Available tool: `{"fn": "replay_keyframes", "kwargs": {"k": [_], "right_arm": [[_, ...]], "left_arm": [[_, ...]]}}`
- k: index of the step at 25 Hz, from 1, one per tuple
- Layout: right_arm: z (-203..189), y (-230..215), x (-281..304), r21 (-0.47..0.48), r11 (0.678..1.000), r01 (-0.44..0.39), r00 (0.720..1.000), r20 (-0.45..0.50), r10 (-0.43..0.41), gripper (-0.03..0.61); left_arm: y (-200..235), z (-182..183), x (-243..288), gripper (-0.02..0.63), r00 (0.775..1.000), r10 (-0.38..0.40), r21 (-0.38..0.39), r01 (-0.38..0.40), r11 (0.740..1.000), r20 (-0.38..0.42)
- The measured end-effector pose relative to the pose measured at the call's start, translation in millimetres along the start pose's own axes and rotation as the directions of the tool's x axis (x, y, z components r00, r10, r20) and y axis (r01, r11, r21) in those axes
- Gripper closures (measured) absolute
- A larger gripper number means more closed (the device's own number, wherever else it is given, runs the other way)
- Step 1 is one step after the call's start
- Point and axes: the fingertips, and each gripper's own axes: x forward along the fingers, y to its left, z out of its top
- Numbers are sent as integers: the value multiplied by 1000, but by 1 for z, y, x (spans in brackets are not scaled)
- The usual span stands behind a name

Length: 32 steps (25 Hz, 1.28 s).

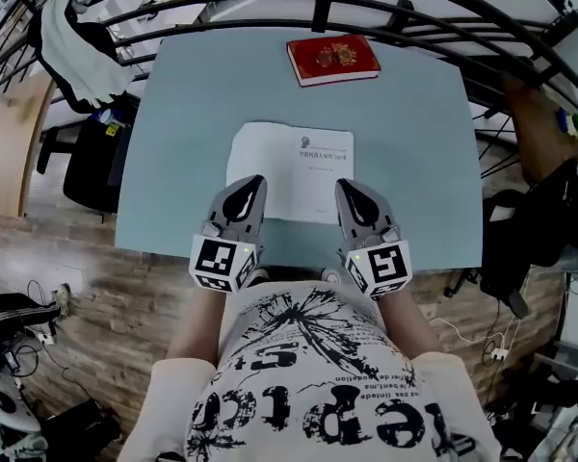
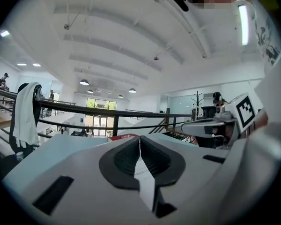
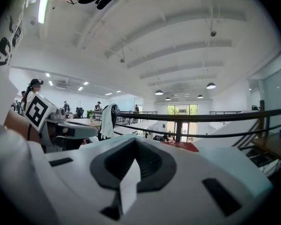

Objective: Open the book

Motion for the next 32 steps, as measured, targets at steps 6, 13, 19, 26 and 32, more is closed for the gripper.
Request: {"fn": "replay_keyframes", "kwargs": {"k": [6,13,19,26,32], "right_arm": [[8,-30,-24,-8,999,47,998,37,-47,569],[3,-42,-35,-21,998,58,998,36,-57,569],[5,-44,-38,-24,997,70,997,45,-69,569],[5,-47,-40,-14,996,90,995,46,-90,569],[6,-43,-44,-21,996,90,995,44,-89,569]], "left_arm": [[-38,31,11,592,997,-53,40,51,998,55],[-52,32,20,592,997,-58,50,56,997,48],[-54,35,19,592,997,-52,49,49,998,57],[-58,36,19,592,996,-52,32,50,998,67],[-61,39,13,592,996,-49,32,46,998,73]]}}
